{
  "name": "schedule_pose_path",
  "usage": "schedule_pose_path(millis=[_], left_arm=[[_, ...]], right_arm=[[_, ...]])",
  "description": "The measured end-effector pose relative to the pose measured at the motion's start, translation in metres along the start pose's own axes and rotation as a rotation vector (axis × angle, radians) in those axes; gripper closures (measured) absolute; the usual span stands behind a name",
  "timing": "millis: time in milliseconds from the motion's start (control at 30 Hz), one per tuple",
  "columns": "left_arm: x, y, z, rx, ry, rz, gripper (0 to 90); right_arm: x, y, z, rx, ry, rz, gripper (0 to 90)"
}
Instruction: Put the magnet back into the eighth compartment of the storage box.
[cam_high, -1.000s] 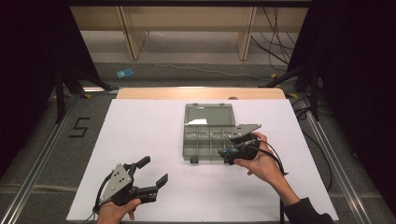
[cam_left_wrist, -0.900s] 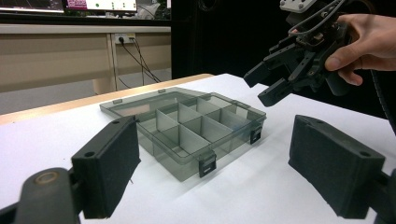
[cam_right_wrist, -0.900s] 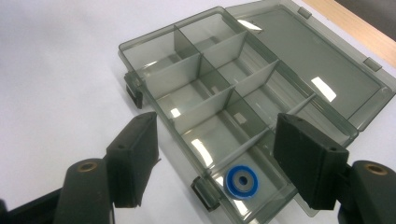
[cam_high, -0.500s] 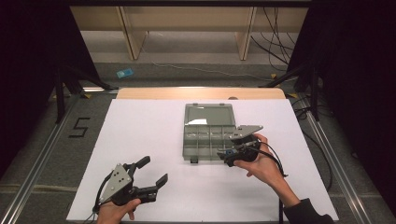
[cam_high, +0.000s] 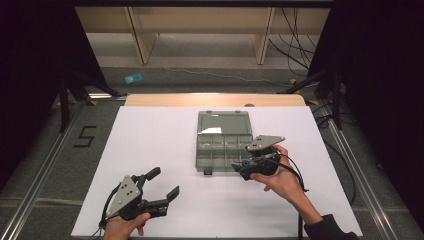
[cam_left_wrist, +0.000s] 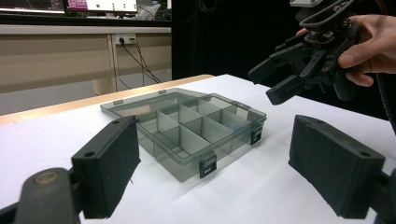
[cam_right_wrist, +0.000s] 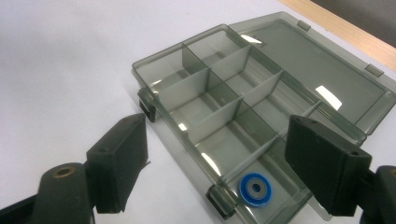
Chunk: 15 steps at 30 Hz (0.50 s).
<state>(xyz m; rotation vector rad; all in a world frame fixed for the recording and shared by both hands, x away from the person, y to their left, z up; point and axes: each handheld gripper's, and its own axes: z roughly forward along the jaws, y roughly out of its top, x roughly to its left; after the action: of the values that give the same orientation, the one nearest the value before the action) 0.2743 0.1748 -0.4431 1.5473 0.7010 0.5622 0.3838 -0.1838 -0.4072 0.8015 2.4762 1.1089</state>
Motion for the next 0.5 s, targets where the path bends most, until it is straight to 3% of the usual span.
schedule_pose_path(millis=[500], left_arm=[[-0.0001,0.0000,-0.0005,-0.001,0.003,-0.008,15.8]], right_arm=[[0.0062,-0.0022,-0.0074,-0.042,0.003,0.002,21.7]])
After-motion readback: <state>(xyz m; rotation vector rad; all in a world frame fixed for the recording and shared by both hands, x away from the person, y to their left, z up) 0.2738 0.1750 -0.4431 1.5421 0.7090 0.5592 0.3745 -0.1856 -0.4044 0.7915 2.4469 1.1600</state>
